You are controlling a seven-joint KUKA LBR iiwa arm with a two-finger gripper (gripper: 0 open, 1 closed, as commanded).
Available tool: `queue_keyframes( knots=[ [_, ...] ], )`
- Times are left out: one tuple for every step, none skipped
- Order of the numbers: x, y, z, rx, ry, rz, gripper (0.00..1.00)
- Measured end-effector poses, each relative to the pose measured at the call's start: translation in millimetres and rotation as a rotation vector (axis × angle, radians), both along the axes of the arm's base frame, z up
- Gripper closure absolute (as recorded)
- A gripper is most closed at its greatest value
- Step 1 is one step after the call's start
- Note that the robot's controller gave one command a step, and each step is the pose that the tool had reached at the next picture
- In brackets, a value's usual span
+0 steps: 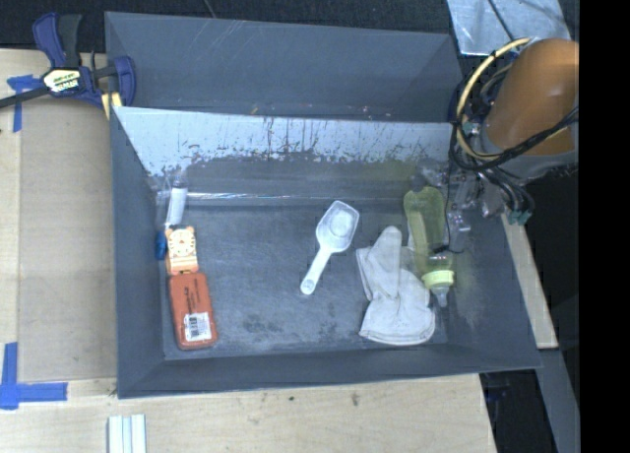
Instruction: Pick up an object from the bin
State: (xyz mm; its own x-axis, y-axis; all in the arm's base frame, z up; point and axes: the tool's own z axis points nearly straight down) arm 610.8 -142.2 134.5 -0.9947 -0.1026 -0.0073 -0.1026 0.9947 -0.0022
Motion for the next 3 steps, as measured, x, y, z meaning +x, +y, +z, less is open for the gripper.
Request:
queue_keyframes(
  knots=[
    [8.2, 7, -41, 0.01, -0.012, 0.032, 0.0],
    [2.5, 24, -15, 0.001, -0.001, 0.065, 0.0],
    [-35.9, 55, -62, 0.0, 0.003, 0.17, 0.0]
  ],
)
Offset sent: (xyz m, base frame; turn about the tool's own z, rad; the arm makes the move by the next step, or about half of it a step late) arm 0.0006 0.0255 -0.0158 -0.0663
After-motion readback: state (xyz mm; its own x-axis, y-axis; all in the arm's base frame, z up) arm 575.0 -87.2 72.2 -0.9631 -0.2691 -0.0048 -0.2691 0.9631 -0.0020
